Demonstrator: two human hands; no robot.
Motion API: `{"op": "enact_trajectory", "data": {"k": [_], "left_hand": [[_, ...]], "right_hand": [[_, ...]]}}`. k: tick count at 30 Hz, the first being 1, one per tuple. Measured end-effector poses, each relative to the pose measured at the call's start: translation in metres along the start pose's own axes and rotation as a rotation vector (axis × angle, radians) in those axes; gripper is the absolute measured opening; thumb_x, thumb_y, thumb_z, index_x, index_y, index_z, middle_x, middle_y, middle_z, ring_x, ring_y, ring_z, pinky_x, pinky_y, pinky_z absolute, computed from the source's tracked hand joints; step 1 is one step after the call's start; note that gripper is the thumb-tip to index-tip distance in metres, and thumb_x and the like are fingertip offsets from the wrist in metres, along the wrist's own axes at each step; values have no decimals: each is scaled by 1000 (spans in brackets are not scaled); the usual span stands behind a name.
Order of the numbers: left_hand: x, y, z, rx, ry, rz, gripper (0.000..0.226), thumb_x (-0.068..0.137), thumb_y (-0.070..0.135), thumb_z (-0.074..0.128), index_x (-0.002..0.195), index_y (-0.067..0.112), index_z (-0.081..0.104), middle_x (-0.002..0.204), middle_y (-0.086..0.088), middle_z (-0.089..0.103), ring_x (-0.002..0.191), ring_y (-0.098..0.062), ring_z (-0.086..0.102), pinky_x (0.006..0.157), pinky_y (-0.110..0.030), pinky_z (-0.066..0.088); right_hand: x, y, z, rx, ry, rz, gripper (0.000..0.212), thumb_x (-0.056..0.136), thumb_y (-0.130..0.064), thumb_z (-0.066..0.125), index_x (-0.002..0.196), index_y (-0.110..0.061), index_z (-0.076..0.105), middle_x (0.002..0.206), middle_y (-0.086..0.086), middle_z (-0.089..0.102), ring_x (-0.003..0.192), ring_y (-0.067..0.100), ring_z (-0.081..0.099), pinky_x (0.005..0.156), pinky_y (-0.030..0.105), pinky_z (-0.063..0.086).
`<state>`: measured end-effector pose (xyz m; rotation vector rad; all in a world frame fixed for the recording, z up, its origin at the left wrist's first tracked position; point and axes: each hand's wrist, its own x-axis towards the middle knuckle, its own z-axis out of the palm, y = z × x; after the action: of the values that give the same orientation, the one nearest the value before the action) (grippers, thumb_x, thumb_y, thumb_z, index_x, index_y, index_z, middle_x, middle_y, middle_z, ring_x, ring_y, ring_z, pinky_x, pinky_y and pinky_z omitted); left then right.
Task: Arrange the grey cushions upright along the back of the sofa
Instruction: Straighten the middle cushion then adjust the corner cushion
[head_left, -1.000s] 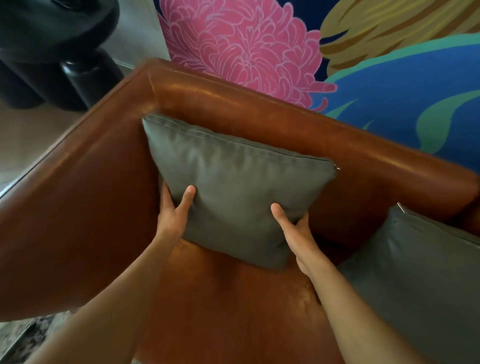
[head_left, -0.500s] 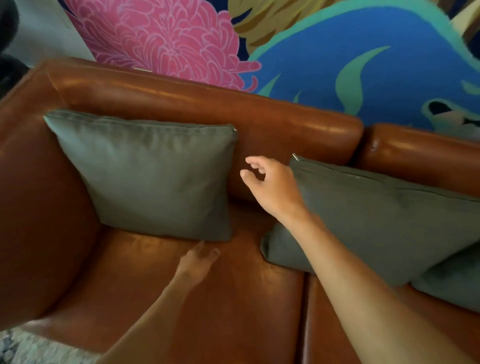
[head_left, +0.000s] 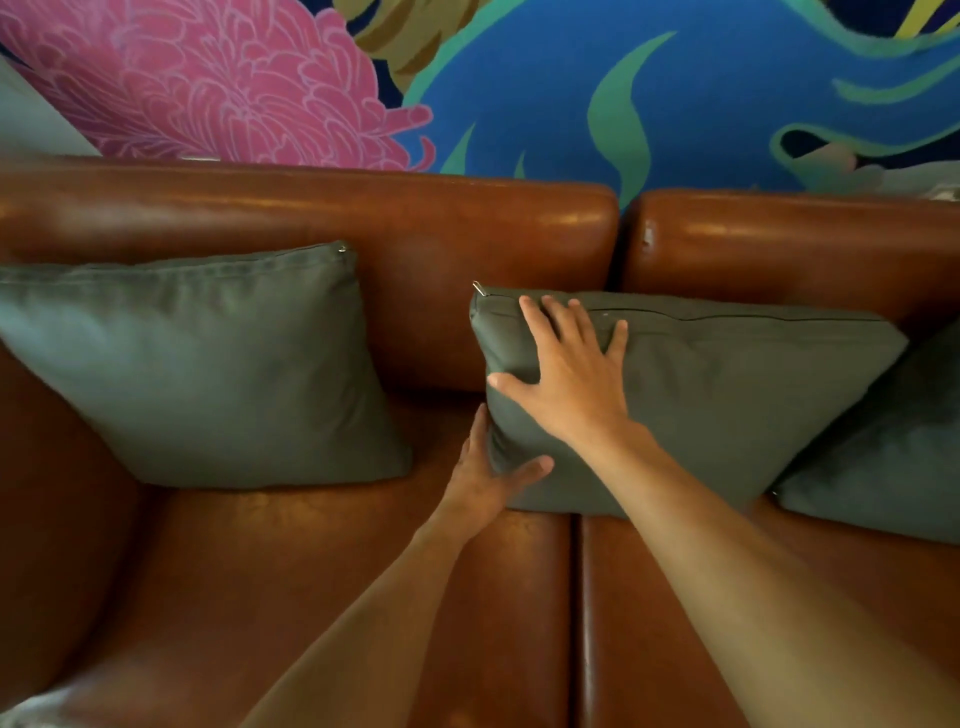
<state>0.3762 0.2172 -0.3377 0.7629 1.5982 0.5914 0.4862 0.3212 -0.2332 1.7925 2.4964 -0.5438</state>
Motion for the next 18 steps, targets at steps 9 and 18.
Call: {"op": "enact_trajectory", "data": {"k": [9, 18], "left_hand": [[2, 22, 17, 94, 98, 20, 148, 44, 80, 68, 168, 41, -4, 163, -4, 47, 144, -28, 53, 115, -47, 47], [3, 21, -17, -23, 181, 84, 139, 55, 66, 86, 167, 46, 5, 156, 0, 54, 141, -25, 55, 116, -50, 47]], "right_hand": [[8, 0, 32, -37, 380, 4, 36, 95, -34, 73, 130, -29, 76, 120, -1, 76, 122, 30, 65, 107, 74, 34], [17, -35, 21, 80, 298, -46, 37, 104, -42, 59, 138, -36, 69, 134, -5, 70, 131, 26, 58, 110, 68, 30]]}}
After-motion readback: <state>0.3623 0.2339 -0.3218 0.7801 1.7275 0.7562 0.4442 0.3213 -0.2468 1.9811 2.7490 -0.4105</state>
